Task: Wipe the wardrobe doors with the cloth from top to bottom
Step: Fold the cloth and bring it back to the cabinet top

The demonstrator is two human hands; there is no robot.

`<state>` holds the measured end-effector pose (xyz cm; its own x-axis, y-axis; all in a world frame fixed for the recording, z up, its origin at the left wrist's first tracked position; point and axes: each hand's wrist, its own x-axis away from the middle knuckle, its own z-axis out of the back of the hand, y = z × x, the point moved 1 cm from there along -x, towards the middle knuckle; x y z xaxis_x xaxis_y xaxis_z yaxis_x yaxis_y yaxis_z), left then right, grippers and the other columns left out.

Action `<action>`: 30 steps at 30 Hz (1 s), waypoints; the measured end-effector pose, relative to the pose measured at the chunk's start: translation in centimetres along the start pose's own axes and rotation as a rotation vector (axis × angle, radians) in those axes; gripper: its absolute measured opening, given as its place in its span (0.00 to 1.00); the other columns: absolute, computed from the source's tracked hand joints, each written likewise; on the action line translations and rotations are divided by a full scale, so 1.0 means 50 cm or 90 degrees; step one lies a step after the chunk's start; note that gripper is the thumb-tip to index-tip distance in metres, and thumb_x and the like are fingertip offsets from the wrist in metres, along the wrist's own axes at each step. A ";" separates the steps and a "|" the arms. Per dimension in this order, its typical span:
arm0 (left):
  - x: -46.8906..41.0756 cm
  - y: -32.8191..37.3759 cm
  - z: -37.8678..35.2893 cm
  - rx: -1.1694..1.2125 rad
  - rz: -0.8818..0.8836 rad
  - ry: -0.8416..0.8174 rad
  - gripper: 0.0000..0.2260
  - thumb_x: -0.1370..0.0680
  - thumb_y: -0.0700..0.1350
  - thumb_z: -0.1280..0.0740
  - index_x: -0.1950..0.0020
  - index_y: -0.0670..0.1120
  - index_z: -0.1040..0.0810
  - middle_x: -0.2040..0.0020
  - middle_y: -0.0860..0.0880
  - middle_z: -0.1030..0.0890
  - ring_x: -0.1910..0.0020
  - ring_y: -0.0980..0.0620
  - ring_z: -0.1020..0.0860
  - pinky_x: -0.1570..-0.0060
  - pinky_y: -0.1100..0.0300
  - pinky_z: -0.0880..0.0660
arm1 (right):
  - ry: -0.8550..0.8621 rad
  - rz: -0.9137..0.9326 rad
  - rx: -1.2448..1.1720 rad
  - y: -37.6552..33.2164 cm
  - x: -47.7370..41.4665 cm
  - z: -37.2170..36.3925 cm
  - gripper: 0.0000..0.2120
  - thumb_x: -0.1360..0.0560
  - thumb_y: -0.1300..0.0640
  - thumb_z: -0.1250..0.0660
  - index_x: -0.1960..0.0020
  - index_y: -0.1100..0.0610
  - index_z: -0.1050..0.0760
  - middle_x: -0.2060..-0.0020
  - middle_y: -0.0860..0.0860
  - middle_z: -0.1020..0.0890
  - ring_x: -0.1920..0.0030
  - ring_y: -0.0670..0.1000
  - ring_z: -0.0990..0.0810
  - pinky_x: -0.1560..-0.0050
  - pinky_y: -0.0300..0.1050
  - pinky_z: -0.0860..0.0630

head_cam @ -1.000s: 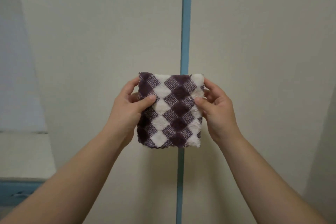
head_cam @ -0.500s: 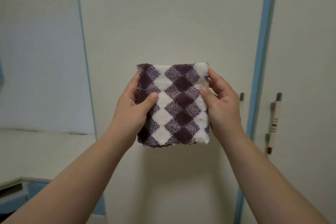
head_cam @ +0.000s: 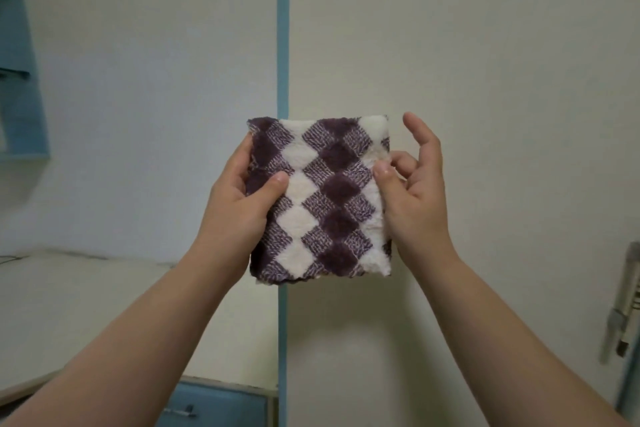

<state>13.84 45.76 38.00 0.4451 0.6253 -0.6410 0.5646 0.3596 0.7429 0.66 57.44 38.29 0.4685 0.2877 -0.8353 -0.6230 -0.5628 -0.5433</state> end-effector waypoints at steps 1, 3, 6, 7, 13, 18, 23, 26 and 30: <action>-0.010 -0.003 0.020 0.000 0.001 -0.002 0.25 0.24 0.34 0.37 0.29 0.52 0.34 0.40 0.51 0.22 0.42 0.52 0.22 0.39 0.50 0.27 | -0.001 0.003 0.002 0.009 -0.001 -0.020 0.23 0.24 0.62 0.39 0.38 0.38 0.37 0.62 0.48 0.23 0.62 0.47 0.24 0.57 0.46 0.26; -0.026 -0.012 0.056 0.012 0.002 -0.005 0.25 0.24 0.34 0.37 0.29 0.52 0.34 0.40 0.51 0.21 0.43 0.53 0.22 0.40 0.51 0.26 | 0.002 0.007 0.016 0.023 0.001 -0.056 0.23 0.24 0.62 0.39 0.38 0.38 0.37 0.62 0.47 0.24 0.62 0.45 0.25 0.56 0.45 0.26; -0.057 -0.025 0.119 0.021 0.006 -0.027 0.25 0.23 0.34 0.37 0.29 0.52 0.34 0.40 0.49 0.21 0.43 0.51 0.22 0.42 0.51 0.26 | 0.016 0.013 0.041 0.043 0.004 -0.121 0.22 0.24 0.62 0.39 0.38 0.38 0.36 0.61 0.49 0.24 0.60 0.46 0.24 0.55 0.44 0.26; -0.070 -0.032 0.143 0.020 0.006 -0.035 0.24 0.23 0.34 0.37 0.30 0.52 0.33 0.40 0.49 0.21 0.43 0.50 0.22 0.42 0.50 0.26 | 0.020 0.011 0.052 0.052 0.004 -0.148 0.23 0.23 0.63 0.39 0.38 0.38 0.35 0.59 0.50 0.24 0.59 0.46 0.23 0.54 0.44 0.25; -0.154 -0.062 0.300 0.017 0.013 -0.082 0.25 0.24 0.34 0.37 0.29 0.51 0.34 0.40 0.50 0.21 0.43 0.52 0.22 0.40 0.51 0.27 | 0.090 0.008 0.108 0.100 0.003 -0.313 0.21 0.26 0.58 0.39 0.40 0.37 0.35 0.57 0.55 0.26 0.56 0.55 0.26 0.50 0.54 0.25; -0.211 -0.100 0.392 0.019 0.029 -0.116 0.24 0.24 0.35 0.36 0.30 0.53 0.33 0.41 0.53 0.21 0.43 0.55 0.22 0.40 0.51 0.27 | 0.140 -0.021 0.136 0.146 0.002 -0.412 0.22 0.27 0.56 0.38 0.41 0.33 0.34 0.55 0.60 0.26 0.60 0.58 0.27 0.55 0.59 0.25; -0.269 -0.158 0.450 0.045 0.051 -0.132 0.25 0.24 0.35 0.36 0.30 0.53 0.33 0.40 0.53 0.22 0.43 0.55 0.22 0.41 0.54 0.26 | 0.156 -0.041 0.169 0.202 -0.017 -0.477 0.22 0.26 0.57 0.37 0.43 0.31 0.34 0.56 0.55 0.25 0.61 0.57 0.26 0.55 0.62 0.24; -0.305 -0.212 0.478 0.049 0.071 -0.129 0.24 0.24 0.35 0.36 0.30 0.53 0.33 0.41 0.54 0.21 0.44 0.56 0.22 0.42 0.55 0.26 | 0.149 -0.043 0.177 0.259 -0.027 -0.505 0.22 0.24 0.63 0.38 0.41 0.37 0.34 0.56 0.54 0.26 0.63 0.54 0.28 0.62 0.55 0.25; -0.340 -0.269 0.494 0.048 0.106 -0.143 0.26 0.24 0.34 0.37 0.28 0.53 0.35 0.39 0.52 0.23 0.43 0.55 0.22 0.43 0.57 0.25 | 0.159 -0.062 0.196 0.329 -0.038 -0.522 0.21 0.24 0.62 0.38 0.41 0.38 0.35 0.55 0.56 0.26 0.64 0.53 0.28 0.62 0.49 0.26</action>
<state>15.85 13.17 34.11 0.6743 0.4997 -0.5437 0.5166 0.2070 0.8308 5.88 27.41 33.14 0.6492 0.1097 -0.7527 -0.7084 -0.2731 -0.6508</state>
